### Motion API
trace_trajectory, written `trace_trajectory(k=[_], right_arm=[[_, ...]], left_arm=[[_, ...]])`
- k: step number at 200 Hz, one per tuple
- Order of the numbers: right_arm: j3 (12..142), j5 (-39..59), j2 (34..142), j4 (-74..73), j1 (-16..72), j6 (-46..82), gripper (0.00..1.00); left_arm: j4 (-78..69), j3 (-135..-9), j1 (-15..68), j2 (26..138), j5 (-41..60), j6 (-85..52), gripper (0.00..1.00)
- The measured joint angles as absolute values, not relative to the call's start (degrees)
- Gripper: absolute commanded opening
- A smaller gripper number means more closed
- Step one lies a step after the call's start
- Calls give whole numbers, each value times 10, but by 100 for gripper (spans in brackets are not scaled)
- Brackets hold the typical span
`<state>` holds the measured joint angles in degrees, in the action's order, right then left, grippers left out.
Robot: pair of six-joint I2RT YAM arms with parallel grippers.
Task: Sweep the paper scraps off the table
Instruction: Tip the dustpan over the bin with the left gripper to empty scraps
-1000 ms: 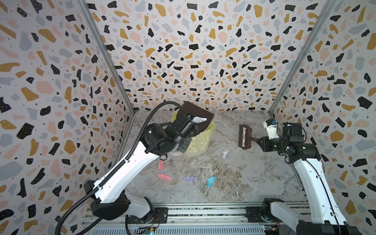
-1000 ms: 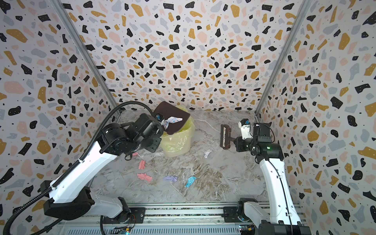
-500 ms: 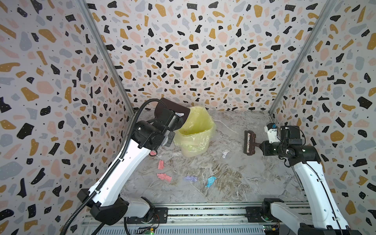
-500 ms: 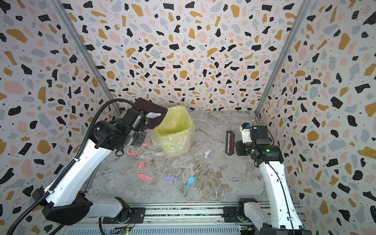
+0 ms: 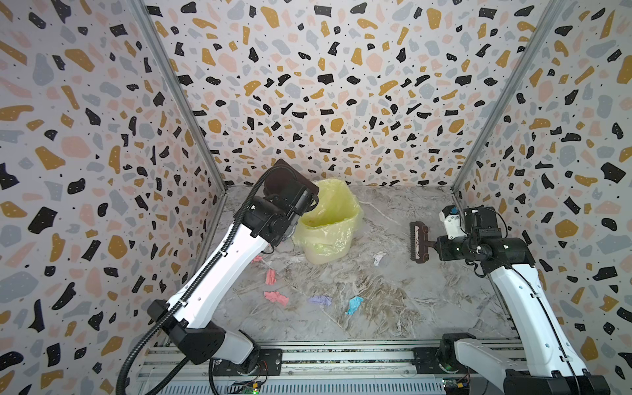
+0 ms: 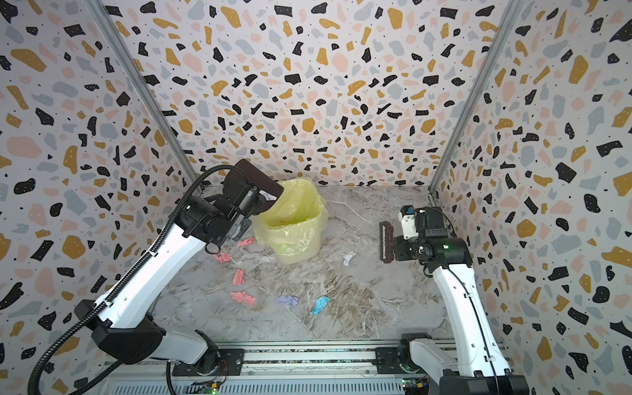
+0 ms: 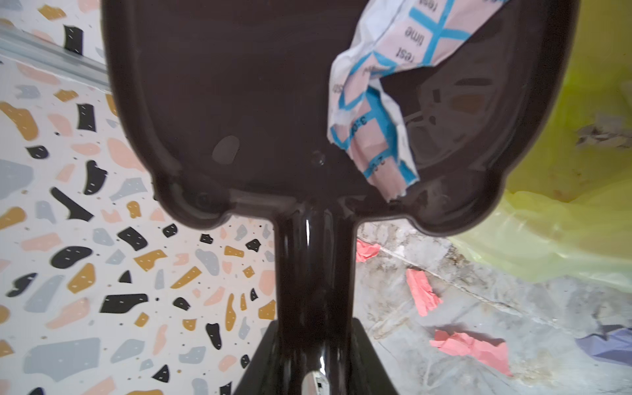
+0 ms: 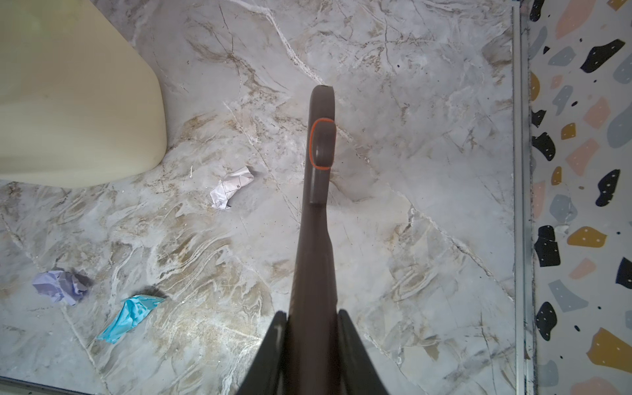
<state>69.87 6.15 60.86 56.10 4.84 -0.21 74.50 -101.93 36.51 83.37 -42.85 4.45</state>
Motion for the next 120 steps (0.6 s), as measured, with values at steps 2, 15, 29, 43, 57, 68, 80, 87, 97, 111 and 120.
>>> trace_trajectory(k=[2,15,29,43,57,68,80,87,97,111,120], right_arm=[[699,62,609,561,49,-2,0],[705,62,617,565,51,-3,0],[715,63,624,570,55,-3,0],[725,64,629,574,60,-3,0],[733,64,630,577,65,-3,0],[737,64,630,581,69,-3,0],[738,64,630,584,71,-3,0],[738,64,630,587,71,-3,0],[738,64,630,589,72,-3,0],[738,64,630,590,72,-3,0],[738,64,630,589,71,-3,0]], left_arm=[[744,-1019,366,834,-430,48,0],[738,-1017,374,834,-448,72,0],[728,-1009,387,834,-467,100,0],[717,-994,405,837,-493,131,0],[705,-978,427,849,-527,167,0],[691,-966,441,861,-556,196,0],[669,-952,454,873,-592,233,0],[659,-944,461,877,-608,251,0],[641,-933,468,881,-633,283,0],[619,-925,474,880,-660,321,0],[606,-922,477,878,-675,341,0]])
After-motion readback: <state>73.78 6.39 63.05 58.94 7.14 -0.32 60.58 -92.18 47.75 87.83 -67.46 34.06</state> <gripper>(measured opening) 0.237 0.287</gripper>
